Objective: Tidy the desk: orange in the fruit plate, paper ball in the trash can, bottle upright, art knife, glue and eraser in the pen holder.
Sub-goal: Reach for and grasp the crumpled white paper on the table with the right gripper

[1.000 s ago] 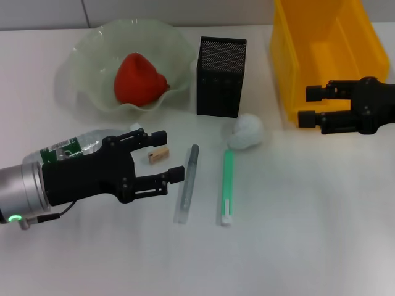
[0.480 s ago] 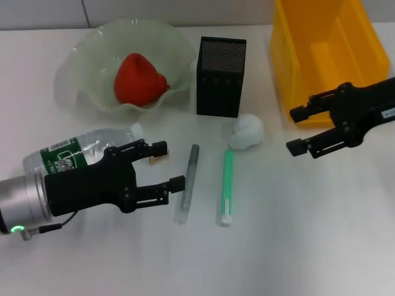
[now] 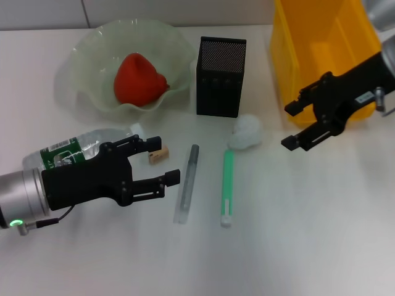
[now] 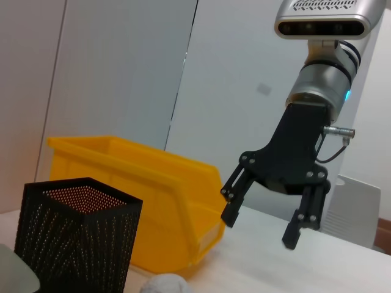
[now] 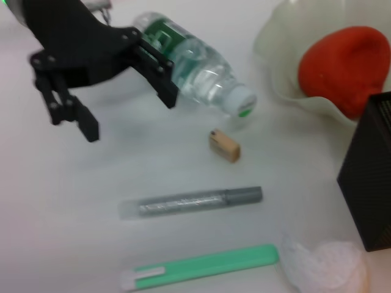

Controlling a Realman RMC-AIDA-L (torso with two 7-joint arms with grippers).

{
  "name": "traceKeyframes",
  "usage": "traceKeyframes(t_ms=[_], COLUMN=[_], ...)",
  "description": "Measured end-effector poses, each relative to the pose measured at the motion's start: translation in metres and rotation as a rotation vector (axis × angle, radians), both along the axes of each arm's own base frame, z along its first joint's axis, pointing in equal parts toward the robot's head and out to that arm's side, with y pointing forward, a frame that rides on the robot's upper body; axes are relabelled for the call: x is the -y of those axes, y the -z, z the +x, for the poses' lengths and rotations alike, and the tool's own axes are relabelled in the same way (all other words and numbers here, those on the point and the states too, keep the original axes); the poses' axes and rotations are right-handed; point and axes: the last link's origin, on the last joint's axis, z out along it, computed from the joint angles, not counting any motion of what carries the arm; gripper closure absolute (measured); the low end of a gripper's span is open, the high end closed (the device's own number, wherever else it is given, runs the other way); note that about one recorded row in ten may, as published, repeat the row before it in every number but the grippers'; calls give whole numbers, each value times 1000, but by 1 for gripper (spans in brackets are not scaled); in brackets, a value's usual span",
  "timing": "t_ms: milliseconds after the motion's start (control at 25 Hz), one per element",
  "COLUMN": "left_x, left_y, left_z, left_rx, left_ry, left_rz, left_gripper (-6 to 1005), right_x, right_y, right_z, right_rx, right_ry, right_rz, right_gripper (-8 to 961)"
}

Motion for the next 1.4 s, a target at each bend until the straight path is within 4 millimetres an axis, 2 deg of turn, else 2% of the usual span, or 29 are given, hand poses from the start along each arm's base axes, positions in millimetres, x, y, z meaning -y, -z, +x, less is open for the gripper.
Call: traceKeyframes(t_ms=[160, 200, 800, 1400], left_x=[-3, -4, -9, -9], left_y=[1, 2, 9, 10], left_z=[1, 1, 5, 8], left_rx=[-12, -16, -48, -54], left_ry=[0, 3, 14, 39], left_rz=[4, 4, -2, -9], left_gripper=[193, 194, 197, 200], right_x=[-5, -5, -17, -20], right_y=[16, 26, 63, 74], right_z=[-2, -2, 4, -1], right_rx=[43, 57, 126, 134], right_ry=[-37, -67, -183, -246], right_rz=[26, 36, 101, 120], right_gripper=[169, 169, 171, 172])
